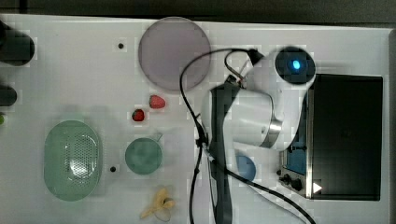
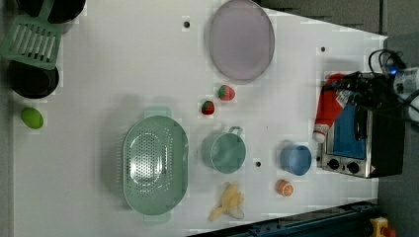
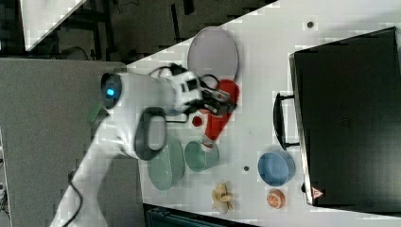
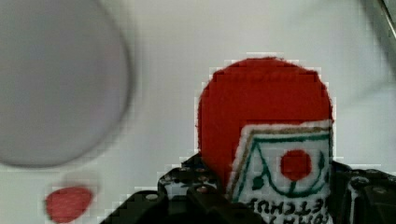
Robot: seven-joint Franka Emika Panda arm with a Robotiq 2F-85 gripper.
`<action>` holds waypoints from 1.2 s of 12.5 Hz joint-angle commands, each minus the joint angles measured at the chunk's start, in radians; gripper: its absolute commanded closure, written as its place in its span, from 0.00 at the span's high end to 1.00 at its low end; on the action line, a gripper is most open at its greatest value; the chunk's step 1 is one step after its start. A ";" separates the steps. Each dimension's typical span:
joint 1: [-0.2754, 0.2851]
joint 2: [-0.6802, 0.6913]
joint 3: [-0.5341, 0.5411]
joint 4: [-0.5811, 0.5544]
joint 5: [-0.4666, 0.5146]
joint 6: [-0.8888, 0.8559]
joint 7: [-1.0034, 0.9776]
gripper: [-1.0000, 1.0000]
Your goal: Pick ketchup from strainer and place it on the table
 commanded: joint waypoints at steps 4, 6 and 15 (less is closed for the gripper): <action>0.068 0.050 0.048 -0.188 -0.002 0.185 -0.051 0.59; 0.068 0.093 0.044 -0.204 -0.002 0.253 -0.051 0.63; 0.069 -0.075 0.052 -0.123 0.006 0.147 0.046 1.00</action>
